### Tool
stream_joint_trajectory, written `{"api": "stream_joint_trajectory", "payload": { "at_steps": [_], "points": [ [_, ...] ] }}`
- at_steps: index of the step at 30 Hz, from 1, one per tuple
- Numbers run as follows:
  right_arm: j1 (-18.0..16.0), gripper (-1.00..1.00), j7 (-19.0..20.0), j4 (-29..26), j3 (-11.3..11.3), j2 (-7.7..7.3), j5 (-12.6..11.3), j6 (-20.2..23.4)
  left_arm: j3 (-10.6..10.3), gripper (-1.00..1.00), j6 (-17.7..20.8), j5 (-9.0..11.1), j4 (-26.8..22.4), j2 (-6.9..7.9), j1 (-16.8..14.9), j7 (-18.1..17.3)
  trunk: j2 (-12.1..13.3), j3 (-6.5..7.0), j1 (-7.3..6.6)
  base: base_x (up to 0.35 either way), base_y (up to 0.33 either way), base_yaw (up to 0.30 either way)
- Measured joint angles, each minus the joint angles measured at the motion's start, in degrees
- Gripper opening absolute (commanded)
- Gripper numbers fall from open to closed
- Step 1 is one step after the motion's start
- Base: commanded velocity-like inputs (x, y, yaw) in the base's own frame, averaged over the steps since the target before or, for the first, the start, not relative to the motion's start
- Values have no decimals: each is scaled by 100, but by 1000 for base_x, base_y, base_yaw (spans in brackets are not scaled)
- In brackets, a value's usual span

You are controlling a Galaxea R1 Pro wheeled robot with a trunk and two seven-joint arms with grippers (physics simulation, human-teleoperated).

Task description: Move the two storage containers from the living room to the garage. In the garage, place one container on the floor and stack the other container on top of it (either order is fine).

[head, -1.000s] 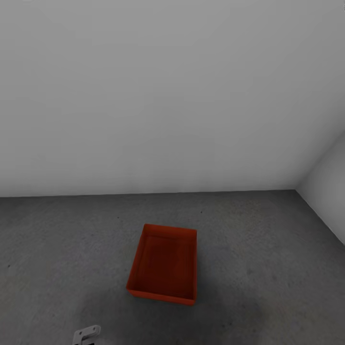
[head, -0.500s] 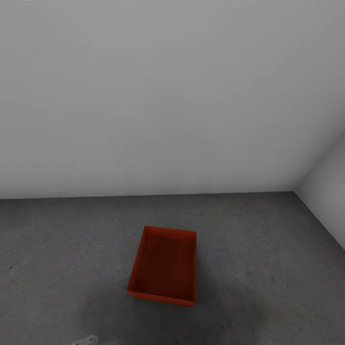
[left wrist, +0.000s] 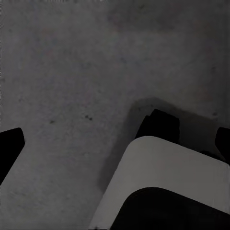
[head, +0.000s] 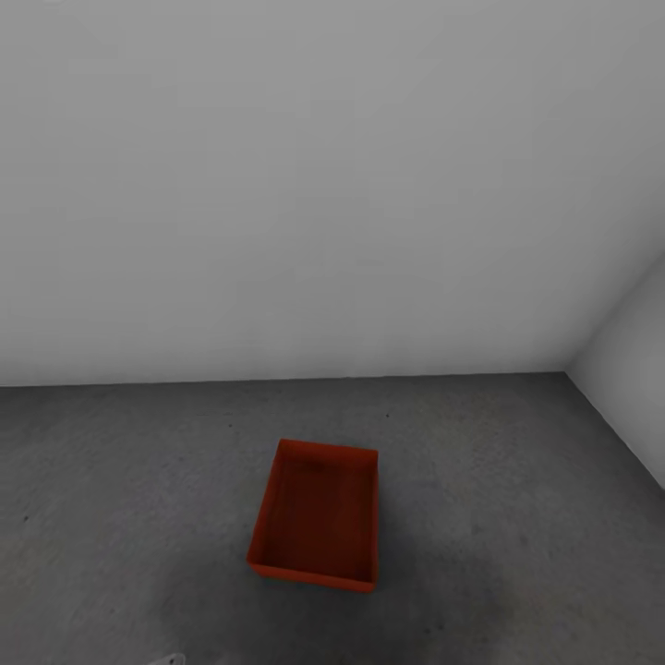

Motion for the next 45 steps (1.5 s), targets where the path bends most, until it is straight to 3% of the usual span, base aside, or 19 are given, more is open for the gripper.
{"api": "stream_joint_trajectory", "payload": {
  "at_steps": [1,4,5,14,38,45],
  "points": [
    [189,100,-2,2,-6,-1,14,-29,4,100,-6,-1,1,0,84,0,40,17,-22,0,0,0],
    [309,100,16,0,6,0,27,-54,2,100,-10,-15,1,-2,209,-5,160,72,-88,0,0,0],
    [552,100,89,1,12,1,45,-71,6,100,-12,-28,2,-25,370,-8,200,89,-110,0,0,0],
    [926,100,345,-4,22,48,261,-92,-2,100,-18,-48,-2,-118,651,-387,562,251,-308,0,0,0],
    [1016,100,386,-8,5,198,293,-203,-7,100,-202,-42,-7,-113,720,-490,1524,826,-835,0,0,0],
    [1061,100,386,-8,5,219,297,-228,-8,100,-200,-41,-6,-106,720,-485,1526,891,-836,0,0,0]
  ]
}}
